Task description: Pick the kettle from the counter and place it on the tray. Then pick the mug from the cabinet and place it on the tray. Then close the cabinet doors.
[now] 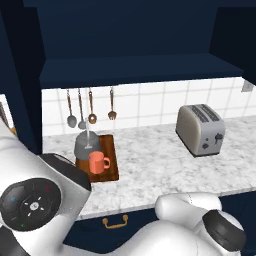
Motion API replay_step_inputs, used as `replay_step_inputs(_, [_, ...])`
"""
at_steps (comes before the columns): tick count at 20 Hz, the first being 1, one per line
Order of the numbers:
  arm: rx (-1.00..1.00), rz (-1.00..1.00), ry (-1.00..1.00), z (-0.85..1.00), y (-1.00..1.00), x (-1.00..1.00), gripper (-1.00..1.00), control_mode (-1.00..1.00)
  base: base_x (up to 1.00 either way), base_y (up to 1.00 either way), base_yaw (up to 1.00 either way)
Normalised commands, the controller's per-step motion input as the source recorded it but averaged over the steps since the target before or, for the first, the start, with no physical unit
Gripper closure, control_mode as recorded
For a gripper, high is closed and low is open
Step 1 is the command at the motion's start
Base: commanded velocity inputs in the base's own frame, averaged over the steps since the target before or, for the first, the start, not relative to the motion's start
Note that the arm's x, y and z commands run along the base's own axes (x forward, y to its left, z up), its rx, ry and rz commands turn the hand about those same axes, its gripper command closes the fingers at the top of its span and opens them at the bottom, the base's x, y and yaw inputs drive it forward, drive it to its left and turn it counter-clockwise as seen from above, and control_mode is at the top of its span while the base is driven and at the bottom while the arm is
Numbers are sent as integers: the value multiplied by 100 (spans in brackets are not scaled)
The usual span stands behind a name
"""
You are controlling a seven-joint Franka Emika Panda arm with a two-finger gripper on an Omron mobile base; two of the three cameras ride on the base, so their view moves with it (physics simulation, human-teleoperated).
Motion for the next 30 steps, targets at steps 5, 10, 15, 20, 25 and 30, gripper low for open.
replay_step_inputs(5, [-2, -15, 8, -7, -32, 35, -100, -100, 0, 0, 0])
replay_step_inputs(10, [-2, -11, 7, -8, -32, 29, -100, -100, 0, 0, 0])
replay_step_inputs(15, [-1, -10, 5, -1, -52, 26, -100, -100, 0, 0, 0])
replay_step_inputs(20, [0, -11, 7, 0, -66, 31, -100, -100, 0, 0, 0])
replay_step_inputs(25, [0, -11, 5, 0, -64, 34, -100, -100, 0, 0, 0])
replay_step_inputs(30, [0, -10, 0, 4, -63, 34, -100, -100, 0, 0, 0])
